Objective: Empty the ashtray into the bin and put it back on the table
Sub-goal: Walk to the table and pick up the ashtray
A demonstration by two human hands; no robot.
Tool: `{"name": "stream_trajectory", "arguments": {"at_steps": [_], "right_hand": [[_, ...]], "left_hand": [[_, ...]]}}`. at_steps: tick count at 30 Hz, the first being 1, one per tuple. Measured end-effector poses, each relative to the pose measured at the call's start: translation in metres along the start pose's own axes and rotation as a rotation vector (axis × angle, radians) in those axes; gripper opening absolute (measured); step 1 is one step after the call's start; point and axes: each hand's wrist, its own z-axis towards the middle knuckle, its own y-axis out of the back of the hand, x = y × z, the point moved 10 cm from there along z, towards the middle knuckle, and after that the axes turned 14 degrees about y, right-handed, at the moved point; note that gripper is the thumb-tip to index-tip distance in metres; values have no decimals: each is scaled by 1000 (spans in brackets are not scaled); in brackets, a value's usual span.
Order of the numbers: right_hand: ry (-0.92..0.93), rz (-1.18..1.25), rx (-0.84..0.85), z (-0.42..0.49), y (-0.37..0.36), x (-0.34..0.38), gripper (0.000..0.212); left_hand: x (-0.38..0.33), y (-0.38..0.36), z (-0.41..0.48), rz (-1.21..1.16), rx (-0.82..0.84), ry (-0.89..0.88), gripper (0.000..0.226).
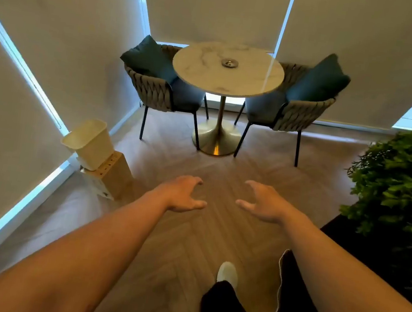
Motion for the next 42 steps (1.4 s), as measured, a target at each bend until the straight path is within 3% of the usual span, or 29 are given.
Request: {"name": "stream_trajectory", "arguments": {"at_steps": [26,42], "right_hand": [[11,105,59,232,122,-167,79],[-41,161,70,371,154,-228,80]], "left_hand": [[-58,77,286,-102,99,146,77],[-46,117,444,-36,112,67,75]]}}
